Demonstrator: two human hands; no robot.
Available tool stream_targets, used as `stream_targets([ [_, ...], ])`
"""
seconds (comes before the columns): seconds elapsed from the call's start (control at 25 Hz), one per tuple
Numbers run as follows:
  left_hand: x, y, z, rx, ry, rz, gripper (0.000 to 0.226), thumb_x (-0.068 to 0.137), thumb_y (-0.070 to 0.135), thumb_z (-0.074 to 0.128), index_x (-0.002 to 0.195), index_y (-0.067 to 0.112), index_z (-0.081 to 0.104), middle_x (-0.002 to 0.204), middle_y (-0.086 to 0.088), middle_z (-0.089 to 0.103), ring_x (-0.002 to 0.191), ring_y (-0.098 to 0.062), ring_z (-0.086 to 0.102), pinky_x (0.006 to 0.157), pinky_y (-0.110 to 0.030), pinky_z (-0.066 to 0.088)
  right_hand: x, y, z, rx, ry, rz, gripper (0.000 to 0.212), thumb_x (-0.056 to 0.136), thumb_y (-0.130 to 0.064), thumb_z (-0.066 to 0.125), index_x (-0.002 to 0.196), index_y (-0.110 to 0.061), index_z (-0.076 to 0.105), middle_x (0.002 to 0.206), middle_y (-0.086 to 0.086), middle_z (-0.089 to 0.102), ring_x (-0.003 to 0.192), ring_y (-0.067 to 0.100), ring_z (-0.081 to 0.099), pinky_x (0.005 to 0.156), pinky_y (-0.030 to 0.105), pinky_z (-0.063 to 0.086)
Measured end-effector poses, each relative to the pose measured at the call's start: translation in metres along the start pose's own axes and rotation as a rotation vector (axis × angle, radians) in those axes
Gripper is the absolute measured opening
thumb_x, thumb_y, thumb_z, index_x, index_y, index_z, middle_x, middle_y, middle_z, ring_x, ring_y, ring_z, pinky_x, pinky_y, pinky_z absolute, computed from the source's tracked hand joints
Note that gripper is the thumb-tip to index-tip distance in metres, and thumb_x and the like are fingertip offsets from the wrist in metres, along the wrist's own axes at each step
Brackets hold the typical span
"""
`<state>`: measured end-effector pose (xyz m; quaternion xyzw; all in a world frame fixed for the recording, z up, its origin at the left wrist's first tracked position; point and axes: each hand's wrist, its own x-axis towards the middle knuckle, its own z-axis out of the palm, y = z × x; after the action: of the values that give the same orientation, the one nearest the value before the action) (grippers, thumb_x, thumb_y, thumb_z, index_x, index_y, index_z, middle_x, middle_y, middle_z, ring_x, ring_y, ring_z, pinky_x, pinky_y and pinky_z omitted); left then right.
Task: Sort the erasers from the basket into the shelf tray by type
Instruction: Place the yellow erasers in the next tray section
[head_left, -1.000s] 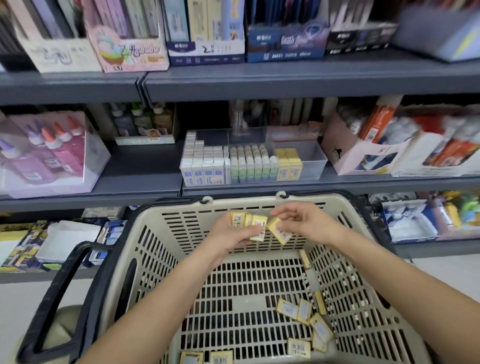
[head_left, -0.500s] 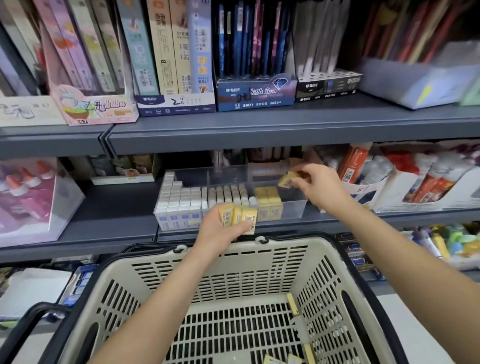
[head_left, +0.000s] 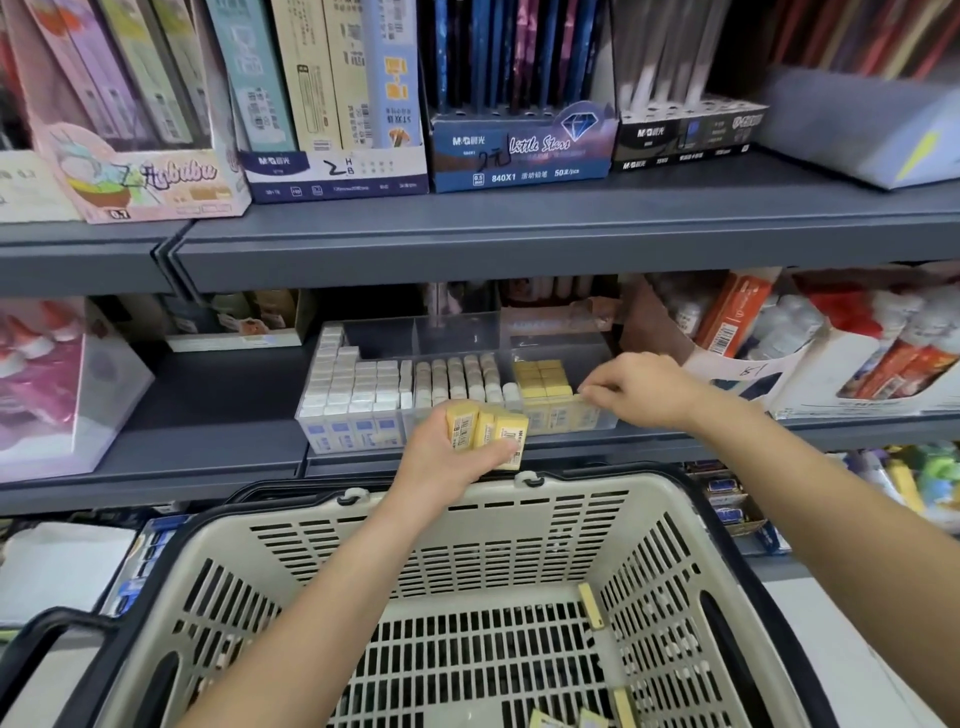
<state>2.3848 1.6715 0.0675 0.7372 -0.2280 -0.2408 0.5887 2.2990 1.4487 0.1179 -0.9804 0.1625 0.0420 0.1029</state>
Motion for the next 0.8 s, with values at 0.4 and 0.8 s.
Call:
stream_targets([
  [0.4, 0.011, 0.009, 0.022, -0.178, -0.067, -0.018, 0.041, 0.067, 0.018, 0.082, 0.097, 0.026, 0.055, 0.095, -0.002, 0.069, 0.088, -0.015, 0.068, 0.073, -0.027, 0.057, -0.031, -0.036, 0.009, 0.614, 0.182, -0.134, 0.016, 0.086, -0.03, 0.061, 0.1, -0.024, 0.068, 0.088, -0.014, 0.066, 0.081, 0.004, 0.063, 0.077, 0.024, 0.05],
  [0.8, 0.02, 0.005, 0.018, -0.47, -0.087, -0.048, 0.022, 0.08, 0.013, 0.069, 0.099, 0.018, 0.058, 0.089, 0.0, 0.072, 0.083, -0.013, 0.07, 0.064, -0.022, 0.054, -0.023, -0.013, -0.008, 0.873, 0.187, 0.032, 0.008, 0.083, -0.009, 0.065, 0.082, -0.017, 0.064, 0.071, -0.005, 0.07, 0.061, -0.001, 0.066, 0.054, 0.012, 0.048],
])
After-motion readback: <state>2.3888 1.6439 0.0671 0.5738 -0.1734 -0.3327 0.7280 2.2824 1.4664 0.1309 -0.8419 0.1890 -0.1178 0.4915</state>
